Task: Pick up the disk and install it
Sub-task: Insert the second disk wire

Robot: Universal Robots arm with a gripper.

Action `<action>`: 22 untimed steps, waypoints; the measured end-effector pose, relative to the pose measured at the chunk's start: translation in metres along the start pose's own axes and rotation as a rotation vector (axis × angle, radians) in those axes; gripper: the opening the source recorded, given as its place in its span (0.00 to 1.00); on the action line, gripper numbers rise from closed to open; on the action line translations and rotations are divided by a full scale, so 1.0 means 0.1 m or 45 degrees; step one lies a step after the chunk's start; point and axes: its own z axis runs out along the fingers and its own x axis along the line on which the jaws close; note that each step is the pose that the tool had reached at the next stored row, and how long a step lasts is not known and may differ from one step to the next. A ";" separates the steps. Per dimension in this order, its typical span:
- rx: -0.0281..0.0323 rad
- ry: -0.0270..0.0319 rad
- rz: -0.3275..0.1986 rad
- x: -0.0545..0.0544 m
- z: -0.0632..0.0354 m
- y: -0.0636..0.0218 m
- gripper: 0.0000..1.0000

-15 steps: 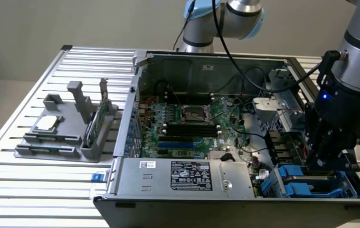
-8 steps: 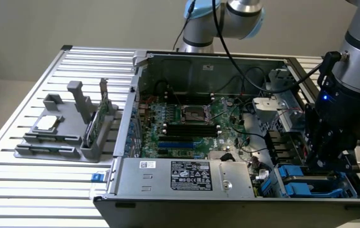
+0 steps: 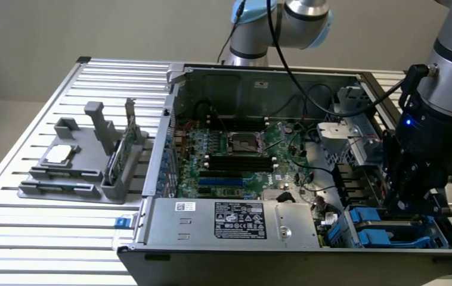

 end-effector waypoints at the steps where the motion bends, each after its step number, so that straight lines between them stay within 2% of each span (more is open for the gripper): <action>1: 0.0013 0.0000 0.000 0.00 0.000 0.000 0.16; 9: 0.0150 0.0000 -0.001 0.01 -0.001 0.007 0.16; 15: 0.0224 0.0007 -0.001 0.02 0.004 0.047 0.16; 22: 0.0300 0.0087 -0.001 -0.02 0.009 0.061 0.16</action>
